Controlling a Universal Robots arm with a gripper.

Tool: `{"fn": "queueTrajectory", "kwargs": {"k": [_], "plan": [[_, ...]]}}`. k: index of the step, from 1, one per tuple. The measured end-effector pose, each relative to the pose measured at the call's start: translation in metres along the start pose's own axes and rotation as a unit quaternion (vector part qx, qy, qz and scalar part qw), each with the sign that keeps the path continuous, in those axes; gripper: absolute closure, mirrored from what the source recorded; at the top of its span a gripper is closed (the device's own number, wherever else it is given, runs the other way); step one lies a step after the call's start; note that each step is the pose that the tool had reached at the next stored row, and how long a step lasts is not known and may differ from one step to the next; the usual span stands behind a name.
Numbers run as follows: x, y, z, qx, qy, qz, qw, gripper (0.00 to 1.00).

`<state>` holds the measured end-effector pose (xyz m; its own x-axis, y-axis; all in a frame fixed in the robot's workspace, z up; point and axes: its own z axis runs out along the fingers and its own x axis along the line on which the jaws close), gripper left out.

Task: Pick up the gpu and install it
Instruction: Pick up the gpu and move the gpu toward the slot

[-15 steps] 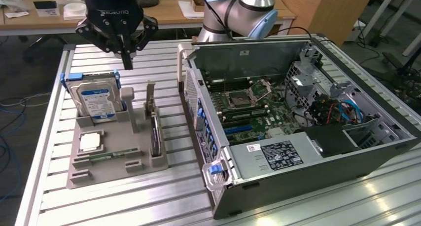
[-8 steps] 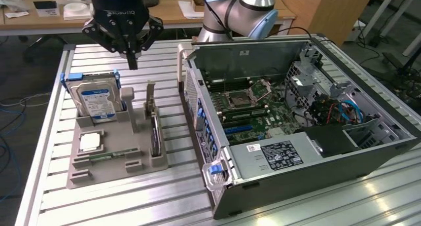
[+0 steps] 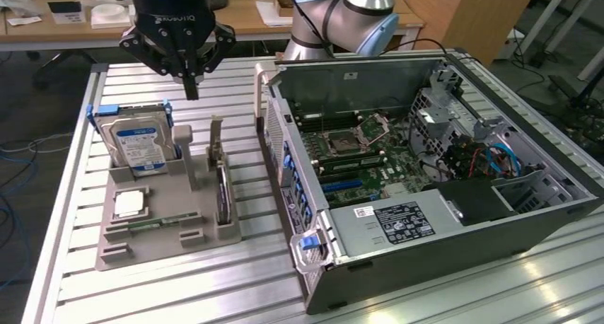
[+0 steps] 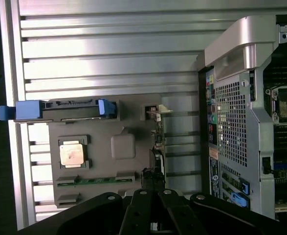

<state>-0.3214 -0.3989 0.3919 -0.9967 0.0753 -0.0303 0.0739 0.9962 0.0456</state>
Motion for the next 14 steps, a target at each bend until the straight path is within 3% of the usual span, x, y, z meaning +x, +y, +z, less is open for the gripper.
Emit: {"fn": "queueTrajectory", "kwargs": {"k": [9, 12, 14], "plan": [[0.0000, 0.0000, 0.0000, 0.0000, 0.0000, 0.000, 1.0000, 0.89], [0.0000, 0.0000, 0.0000, 0.0000, 0.0000, 0.000, 1.0000, 0.71], [0.0000, 0.0000, 0.0000, 0.0000, 0.0000, 0.000, 1.0000, 0.71]]}}
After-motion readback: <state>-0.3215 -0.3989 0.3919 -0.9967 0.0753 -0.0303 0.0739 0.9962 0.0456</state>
